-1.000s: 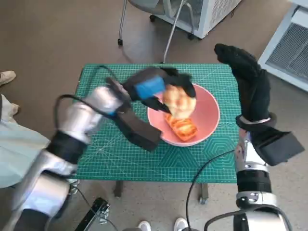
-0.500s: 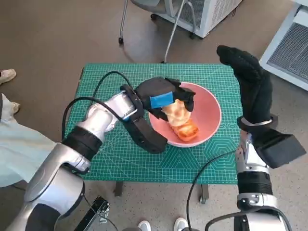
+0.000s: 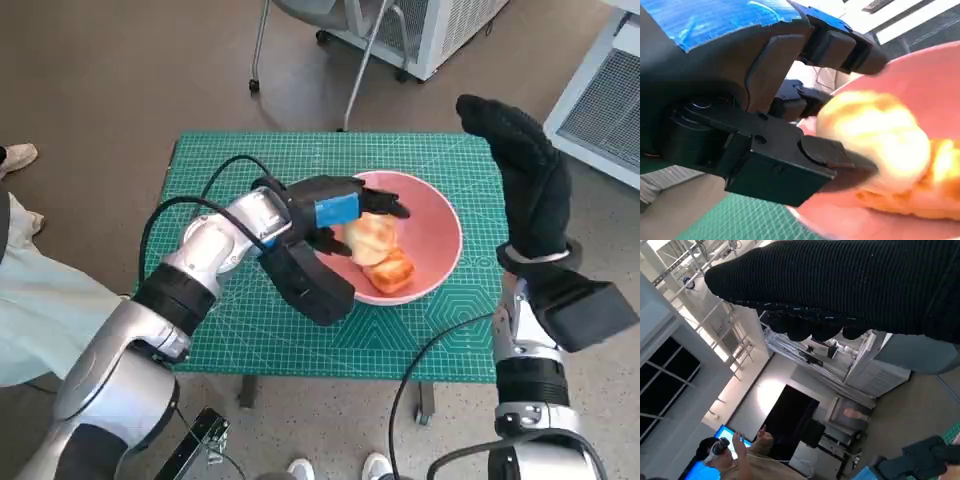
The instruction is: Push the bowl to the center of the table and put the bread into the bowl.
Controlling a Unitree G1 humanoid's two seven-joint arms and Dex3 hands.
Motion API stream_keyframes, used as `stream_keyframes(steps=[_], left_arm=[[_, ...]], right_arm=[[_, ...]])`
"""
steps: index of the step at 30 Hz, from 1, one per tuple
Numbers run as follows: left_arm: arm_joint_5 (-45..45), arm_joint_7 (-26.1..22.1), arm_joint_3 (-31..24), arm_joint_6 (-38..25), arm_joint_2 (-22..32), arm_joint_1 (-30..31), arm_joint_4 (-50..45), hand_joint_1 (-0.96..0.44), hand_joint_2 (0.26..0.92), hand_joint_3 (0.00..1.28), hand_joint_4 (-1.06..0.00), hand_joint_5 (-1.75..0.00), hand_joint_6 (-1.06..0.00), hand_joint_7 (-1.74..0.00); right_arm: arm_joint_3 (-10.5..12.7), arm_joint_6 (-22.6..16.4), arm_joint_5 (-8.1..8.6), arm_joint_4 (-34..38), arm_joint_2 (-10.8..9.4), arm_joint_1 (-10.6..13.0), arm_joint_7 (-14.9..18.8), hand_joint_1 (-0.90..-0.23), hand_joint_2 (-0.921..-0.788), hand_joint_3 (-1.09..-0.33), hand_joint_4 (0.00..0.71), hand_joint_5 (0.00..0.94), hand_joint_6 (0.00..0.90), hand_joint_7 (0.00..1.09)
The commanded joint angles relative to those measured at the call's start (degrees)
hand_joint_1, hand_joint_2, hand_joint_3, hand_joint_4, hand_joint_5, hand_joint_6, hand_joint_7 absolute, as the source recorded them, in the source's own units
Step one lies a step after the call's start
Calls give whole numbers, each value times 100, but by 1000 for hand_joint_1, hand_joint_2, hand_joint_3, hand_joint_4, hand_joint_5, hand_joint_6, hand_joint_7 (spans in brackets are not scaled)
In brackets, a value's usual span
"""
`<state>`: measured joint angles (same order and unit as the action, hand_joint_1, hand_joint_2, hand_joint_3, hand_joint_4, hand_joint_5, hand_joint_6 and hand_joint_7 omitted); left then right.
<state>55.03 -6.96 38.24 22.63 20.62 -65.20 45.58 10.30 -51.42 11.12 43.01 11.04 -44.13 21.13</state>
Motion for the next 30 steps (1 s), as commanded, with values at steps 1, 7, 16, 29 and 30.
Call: stream_keyframes(steps=[1, 7, 16, 29, 30], left_arm=[[-697, -374, -452, 27, 84, 273, -290, 76, 921, 246, 0, -1, -172, -60], [-1826, -1268, -1136, -332, 67, 627, -864, 6, 908, 92, 1, 1, -162, -48], [-2840, -1947, -1885, -850, 185, 954, -1542, 30, 898, 54, 1, 1, -181, -54], [-5145, -1509, -3724, 160, -58, 1541, -1397, -13, 883, 30, -86, -33, -242, -77], [-5357, -1537, -3843, 237, -124, 1568, -1330, -25, 883, 28, -110, -34, -245, -75]], right_arm=[[17, 98, 52, 13, 18, 99, 1, -596, -921, -740, 342, 2, -1, 776], [13, 128, 95, 5, 4, 75, 35, -593, -921, -739, 342, 2, -1, 778], [-8, 149, 105, 3, -25, 38, 36, -587, -921, -740, 340, 2, -1, 788], [6, 282, 58, -135, 38, -67, -27, -582, -921, -733, 347, 4, 0, 796], [10, 286, 40, -145, 44, -75, -50, -584, -921, -732, 348, 5, 1, 796]])
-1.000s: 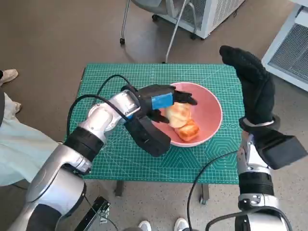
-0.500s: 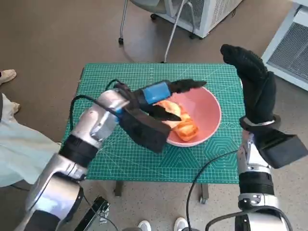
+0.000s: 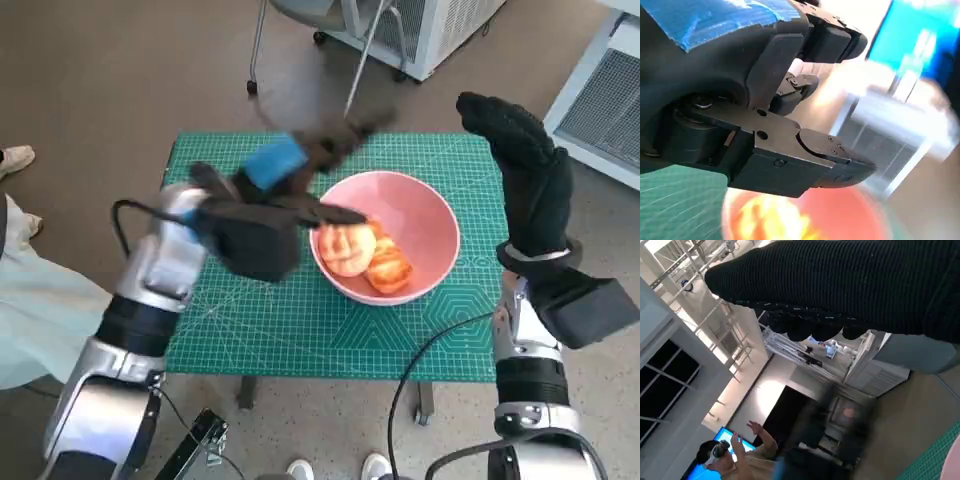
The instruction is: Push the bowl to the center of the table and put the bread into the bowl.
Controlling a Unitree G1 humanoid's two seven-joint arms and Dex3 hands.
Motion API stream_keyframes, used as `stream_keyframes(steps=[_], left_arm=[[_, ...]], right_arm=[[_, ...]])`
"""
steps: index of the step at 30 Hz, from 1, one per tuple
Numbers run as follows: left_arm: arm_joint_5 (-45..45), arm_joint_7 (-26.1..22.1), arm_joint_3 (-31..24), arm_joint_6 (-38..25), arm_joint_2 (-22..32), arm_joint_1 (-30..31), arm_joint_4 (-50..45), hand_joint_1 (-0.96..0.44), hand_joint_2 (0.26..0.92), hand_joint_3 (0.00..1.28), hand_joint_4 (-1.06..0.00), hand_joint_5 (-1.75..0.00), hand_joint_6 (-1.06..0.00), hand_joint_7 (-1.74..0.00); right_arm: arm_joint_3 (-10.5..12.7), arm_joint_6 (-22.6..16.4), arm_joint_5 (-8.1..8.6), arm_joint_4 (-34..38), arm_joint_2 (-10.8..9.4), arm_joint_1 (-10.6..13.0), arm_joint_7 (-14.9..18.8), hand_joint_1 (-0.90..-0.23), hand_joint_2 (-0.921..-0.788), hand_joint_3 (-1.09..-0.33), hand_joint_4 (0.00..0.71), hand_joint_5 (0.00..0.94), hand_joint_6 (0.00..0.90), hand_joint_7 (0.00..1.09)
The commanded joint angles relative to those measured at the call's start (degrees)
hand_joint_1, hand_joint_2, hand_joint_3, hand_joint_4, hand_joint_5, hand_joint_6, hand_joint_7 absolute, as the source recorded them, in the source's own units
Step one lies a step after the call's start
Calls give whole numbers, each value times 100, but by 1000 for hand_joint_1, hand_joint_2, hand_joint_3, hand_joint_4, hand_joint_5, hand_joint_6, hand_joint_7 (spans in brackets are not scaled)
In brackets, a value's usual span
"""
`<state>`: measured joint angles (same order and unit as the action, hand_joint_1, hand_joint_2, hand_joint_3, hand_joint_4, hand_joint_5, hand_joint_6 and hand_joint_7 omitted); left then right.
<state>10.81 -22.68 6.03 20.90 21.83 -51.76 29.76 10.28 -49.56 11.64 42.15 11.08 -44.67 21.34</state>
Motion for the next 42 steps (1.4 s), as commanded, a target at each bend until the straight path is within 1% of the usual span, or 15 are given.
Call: stream_keyframes(steps=[1, 4, 7, 9, 13, 16, 19, 20, 21, 22, 23, 24, 26, 34, 42], left_arm=[[-1216, -22, -768, 484, -338, 289, 281, -29, 883, 27, -120, -32, -247, -74], [-1839, -97, -1078, 696, -595, 491, 254, -66, 889, 23, -162, -25, -245, -63], [-2235, -9, -1257, 874, -865, 737, -18, -82, 906, 30, -173, -21, -235, -54], [-2372, 154, -1346, 1006, -1055, 937, -240, -84, 915, 85, -178, -18, -228, -50], [-2326, 399, -1406, 1200, -1210, 1160, -447, -63, 919, 159, -193, -21, -224, -54], [-2174, 629, -1427, 1133, -1226, 1272, -607, -53, 921, 208, -210, -26, -239, -76], [-2080, 811, -1449, 1058, -1235, 1314, -686, -51, 921, 227, -216, -27, -252, -94], [-2064, 868, -1453, 1028, -1242, 1331, -731, -50, 918, 236, -217, -24, -236, -131], [-2053, 909, -1454, 1008, -1244, 1339, -756, -47, 917, 243, -219, -22, -198, -211], [-2033, 946, -1450, 990, -1243, 1349, -785, -45, 913, 253, -223, -20, -126, -366], [-2017, 973, -1446, 978, -1241, 1352, -797, -41, 912, 260, -225, -18, -81, -466], [-1981, 1008, -1439, 970, -1233, 1356, -804, -37, 911, 265, -227, -16, -51, -530], [-1918, 1058, -1424, 973, -1214, 1364, -806, -33, 910, 270, -228, -15, -26, -584], [-1779, 1023, -1356, 1047, -1128, 1405, -754, -9, 917, 283, -229, -13, 0, -630], [-1741, 972, -1327, 1057, -1075, 1436, -707, 37, 920, 323, -225, -9, 1, -624]], right_arm=[[15, 104, -53, -94, 43, -23, -124, -585, -921, -732, 348, 5, 2, 796], [30, 140, -135, -165, 49, -46, -263, -594, -921, -729, 350, 6, 8, 795], [39, 179, -213, -227, 47, -73, -417, -598, -921, -727, 348, 5, 12, 793], [41, 241, -261, -305, 28, -94, -543, -602, -921, -723, 345, 3, 14, 789], [27, 382, -236, -448, -4, -109, -622, -609, -921, -718, 342, 1, 16, 781], [8, 483, -198, -561, -21, -116, -617, -616, -921, -713, 339, 0, 19, 774], [-1, 532, -210, -618, -23, -126, -624, -616, -921, -710, 338, 0, 21, 769], [-5, 538, -218, -642, -22, -125, -625, -616, -921, -710, 338, 0, 21, 768], [-8, 543, -224, -652, -22, -128, -625, -615, -921, -710, 337, 0, 22, 767], [-11, 541, -239, -667, -17, -127, -630, -612, -921, -710, 336, 0, 22, 765], [-12, 539, -251, -667, -15, -131, -635, -609, -921, -710, 335, 0, 23, 764], [-14, 538, -261, -673, -12, -131, -642, -607, -921, -710, 334, 0, 24, 762], [-14, 537, -282, -688, -6, -129, -665, -605, -921, -710, 333, 0, 26, 760], [-16, 474, -445, -648, 46, -128, -828, -600, -921, -710, 333, 0, 33, 756], [-37, 487, -476, -658, 36, -89, -863, -597, -921, -711, 332, 0, 35, 752]])
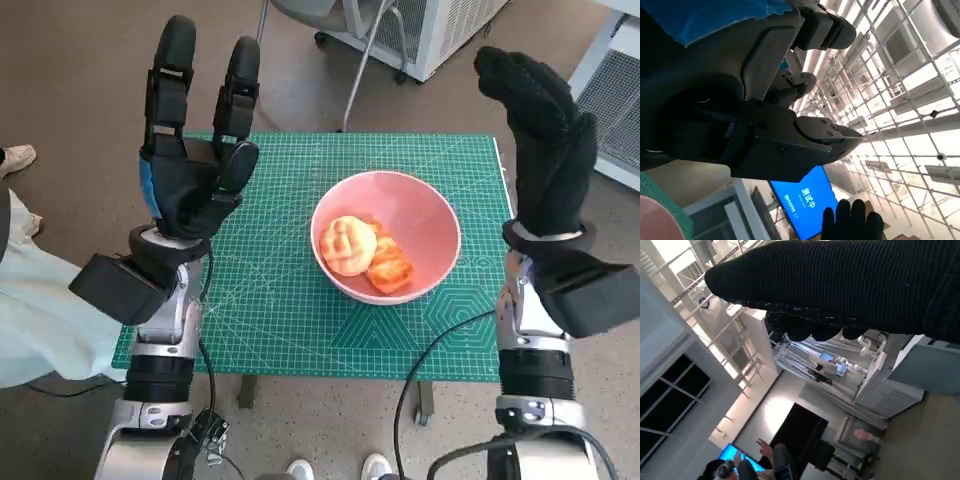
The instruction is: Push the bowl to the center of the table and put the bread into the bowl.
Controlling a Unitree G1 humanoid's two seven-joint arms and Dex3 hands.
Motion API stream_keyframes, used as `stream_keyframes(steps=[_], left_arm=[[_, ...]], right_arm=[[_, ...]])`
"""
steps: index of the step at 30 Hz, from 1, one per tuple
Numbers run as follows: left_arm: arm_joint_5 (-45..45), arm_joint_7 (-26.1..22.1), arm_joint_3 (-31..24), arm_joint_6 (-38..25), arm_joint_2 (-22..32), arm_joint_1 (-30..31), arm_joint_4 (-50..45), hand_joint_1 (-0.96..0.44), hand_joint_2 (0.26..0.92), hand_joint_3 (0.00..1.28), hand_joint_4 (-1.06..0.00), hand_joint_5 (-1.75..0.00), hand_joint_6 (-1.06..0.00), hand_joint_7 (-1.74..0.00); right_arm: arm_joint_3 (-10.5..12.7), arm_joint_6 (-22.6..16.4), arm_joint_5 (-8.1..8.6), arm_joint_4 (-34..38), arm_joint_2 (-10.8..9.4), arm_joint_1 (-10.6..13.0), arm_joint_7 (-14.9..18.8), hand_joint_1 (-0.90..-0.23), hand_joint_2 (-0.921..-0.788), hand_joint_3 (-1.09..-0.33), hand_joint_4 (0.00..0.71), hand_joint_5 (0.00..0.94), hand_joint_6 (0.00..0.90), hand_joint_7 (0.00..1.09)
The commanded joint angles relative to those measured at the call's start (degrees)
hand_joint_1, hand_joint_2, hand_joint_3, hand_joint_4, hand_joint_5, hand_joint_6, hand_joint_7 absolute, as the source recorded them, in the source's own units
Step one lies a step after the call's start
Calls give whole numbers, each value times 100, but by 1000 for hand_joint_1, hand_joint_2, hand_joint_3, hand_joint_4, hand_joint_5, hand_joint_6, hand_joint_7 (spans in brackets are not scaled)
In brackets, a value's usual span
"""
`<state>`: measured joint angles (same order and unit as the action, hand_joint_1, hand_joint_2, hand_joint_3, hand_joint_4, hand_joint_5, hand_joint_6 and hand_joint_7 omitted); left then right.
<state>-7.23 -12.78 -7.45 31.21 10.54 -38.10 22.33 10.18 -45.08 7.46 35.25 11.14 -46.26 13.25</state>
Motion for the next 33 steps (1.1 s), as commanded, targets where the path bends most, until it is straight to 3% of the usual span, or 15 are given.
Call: stream_keyframes(steps=[1, 13, 24, 33], left_arm=[[73, -17, 22, 36, 61, 73, 53, 46, 910, 355, -224, -7, -1, -619], [169, -14, 25, 264, 87, 93, 374, 126, 878, 554, -243, -3, -71, -520], [34, -60, 10, 263, 12, 158, 350, 153, 893, 617, -255, -5, -98, -497], [-392, -242, -14, 80, -147, 192, 226, 144, 774, 918, -258, -1, -77, -529]], right_arm=[[-30, 45, -66, 27, 29, 76, -60, -595, -921, -711, 332, 0, 35, 752], [-47, 133, -22, -116, -4, 160, -47, -581, -921, -715, 331, 0, 36, 748], [-56, 101, -43, -69, -1, 176, -41, -583, -921, -715, 331, 0, 37, 747], [-47, 59, -24, -27, 23, 187, -4, -586, -921, -713, 332, 0, 35, 745]])
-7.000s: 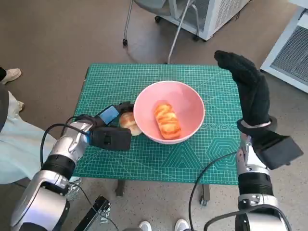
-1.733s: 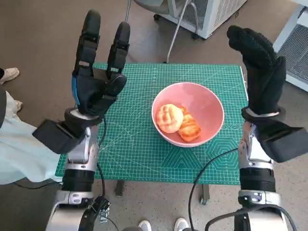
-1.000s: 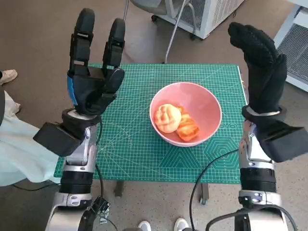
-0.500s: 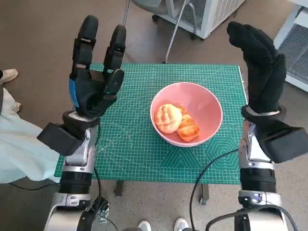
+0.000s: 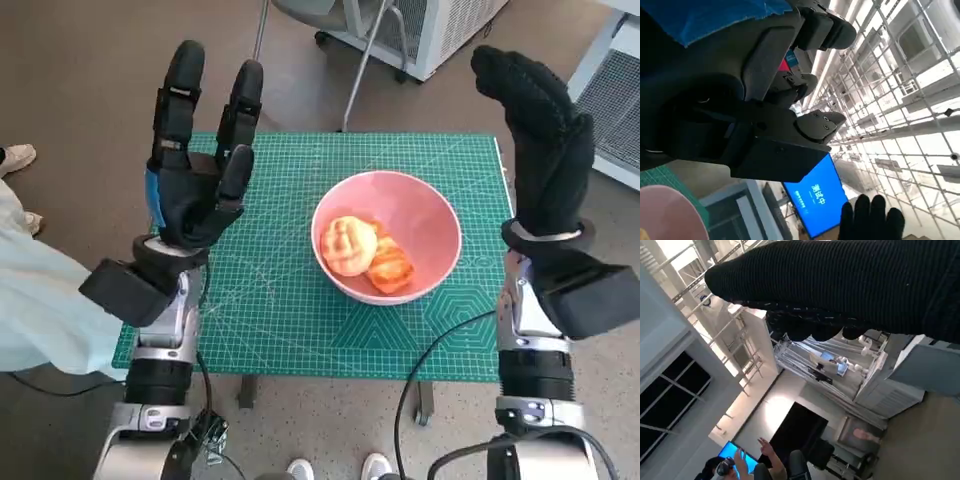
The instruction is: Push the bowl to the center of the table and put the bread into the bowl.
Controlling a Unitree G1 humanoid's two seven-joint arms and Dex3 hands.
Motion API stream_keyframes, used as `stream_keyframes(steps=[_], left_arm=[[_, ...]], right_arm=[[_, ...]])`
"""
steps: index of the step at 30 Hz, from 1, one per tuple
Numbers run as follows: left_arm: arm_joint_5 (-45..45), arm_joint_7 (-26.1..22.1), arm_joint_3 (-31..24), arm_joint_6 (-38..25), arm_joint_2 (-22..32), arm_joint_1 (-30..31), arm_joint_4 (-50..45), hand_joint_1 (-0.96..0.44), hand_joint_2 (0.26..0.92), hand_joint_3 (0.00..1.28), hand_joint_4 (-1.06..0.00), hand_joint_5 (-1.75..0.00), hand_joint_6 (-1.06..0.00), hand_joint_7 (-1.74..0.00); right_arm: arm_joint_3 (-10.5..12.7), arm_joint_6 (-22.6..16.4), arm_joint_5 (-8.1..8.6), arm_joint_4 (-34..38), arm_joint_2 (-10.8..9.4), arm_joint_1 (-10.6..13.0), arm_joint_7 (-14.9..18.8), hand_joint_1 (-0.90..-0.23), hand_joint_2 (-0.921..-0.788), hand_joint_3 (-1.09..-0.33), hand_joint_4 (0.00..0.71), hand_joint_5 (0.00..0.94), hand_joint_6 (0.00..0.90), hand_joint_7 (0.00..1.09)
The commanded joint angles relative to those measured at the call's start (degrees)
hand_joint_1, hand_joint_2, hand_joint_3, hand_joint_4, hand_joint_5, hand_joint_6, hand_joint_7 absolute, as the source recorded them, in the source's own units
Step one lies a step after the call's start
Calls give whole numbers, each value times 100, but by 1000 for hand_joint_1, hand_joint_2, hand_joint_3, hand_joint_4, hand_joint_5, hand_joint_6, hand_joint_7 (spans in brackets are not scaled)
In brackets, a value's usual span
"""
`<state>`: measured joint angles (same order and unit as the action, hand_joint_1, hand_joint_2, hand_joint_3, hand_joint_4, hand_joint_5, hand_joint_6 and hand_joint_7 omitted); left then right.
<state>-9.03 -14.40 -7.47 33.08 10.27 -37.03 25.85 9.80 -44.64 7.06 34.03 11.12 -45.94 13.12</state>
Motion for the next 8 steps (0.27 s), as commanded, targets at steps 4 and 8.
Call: stream_keyframes(steps=[4, 8], left_arm=[[-297, -101, -17, -159, -173, 114, -197, 125, 750, 998, -262, -3, -73, -539], [-214, -38, -23, -128, -180, 128, -213, 117, 743, 1017, -264, -3, -74, -548]], right_arm=[[-11, -16, -16, 98, 32, 164, -10, -580, -921, -714, 332, 0, 33, 742], [-1, -50, -33, 150, 49, 160, -19, -580, -921, -715, 332, 0, 32, 740]])
